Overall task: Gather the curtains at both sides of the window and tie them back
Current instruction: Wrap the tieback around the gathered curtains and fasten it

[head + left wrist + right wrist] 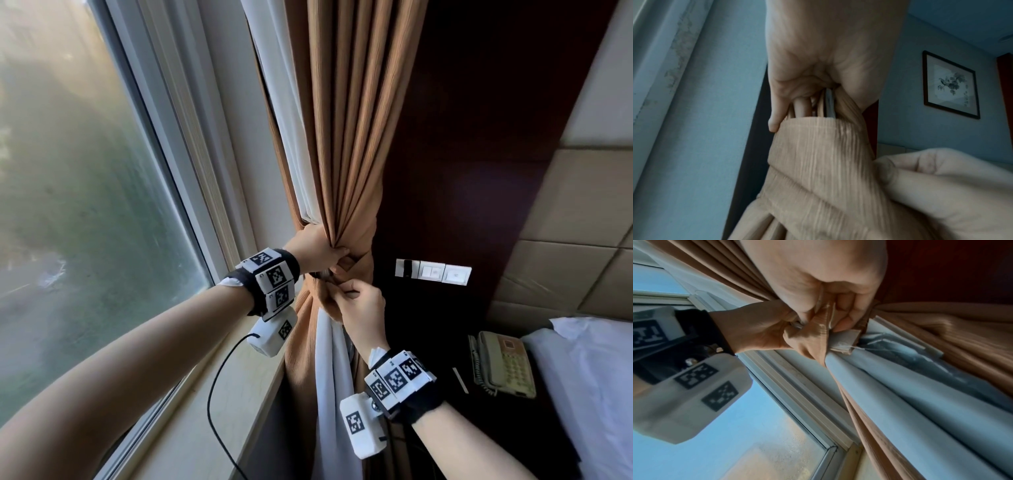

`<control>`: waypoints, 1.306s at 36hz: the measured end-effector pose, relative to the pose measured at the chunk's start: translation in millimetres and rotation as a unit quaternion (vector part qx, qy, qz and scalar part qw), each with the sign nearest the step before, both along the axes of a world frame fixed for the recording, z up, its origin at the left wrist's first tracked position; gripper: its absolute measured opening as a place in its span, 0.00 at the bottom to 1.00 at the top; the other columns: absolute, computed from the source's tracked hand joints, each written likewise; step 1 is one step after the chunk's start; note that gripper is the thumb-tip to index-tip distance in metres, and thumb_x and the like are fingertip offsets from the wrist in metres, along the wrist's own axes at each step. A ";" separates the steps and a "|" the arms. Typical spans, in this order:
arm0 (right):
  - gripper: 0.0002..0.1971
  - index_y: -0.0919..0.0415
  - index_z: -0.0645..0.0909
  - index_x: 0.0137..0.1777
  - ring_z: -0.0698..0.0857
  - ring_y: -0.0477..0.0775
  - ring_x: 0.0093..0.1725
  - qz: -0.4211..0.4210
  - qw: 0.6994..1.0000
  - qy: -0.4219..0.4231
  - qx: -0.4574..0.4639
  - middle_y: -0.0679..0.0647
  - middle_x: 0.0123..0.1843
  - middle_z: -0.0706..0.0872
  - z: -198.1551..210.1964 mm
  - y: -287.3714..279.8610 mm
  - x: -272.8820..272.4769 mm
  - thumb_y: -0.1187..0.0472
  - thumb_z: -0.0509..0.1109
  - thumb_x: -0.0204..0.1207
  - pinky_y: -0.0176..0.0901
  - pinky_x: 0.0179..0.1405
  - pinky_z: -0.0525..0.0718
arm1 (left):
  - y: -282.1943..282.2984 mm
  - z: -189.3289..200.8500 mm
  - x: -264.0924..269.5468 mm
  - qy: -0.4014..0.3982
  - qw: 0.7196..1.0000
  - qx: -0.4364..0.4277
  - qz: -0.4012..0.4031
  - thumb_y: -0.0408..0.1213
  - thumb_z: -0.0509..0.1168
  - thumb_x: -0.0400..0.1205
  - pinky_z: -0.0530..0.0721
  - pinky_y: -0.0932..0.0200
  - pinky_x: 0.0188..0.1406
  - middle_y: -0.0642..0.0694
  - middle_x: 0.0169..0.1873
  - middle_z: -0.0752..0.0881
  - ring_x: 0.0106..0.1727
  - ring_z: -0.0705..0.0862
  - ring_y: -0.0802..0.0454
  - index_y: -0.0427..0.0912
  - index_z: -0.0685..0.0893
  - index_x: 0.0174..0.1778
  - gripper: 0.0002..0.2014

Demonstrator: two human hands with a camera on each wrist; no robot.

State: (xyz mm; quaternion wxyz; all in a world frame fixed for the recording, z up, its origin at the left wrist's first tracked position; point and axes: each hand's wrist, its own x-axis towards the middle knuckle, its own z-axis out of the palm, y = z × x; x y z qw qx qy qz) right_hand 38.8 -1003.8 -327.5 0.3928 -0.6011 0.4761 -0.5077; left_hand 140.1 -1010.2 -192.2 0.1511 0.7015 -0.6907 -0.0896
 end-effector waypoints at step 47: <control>0.19 0.56 0.78 0.29 0.82 0.54 0.30 0.109 0.964 0.238 0.042 0.49 0.25 0.79 4.9 11.8 -27.6 0.51 0.63 0.81 0.42 0.28 0.72 | -0.8 -2.6 3.2 0.010 1.000 -0.024 0.001 0.43 0.67 0.81 0.81 0.48 0.61 0.37 0.61 0.82 0.61 0.81 0.37 0.41 0.75 0.70 0.22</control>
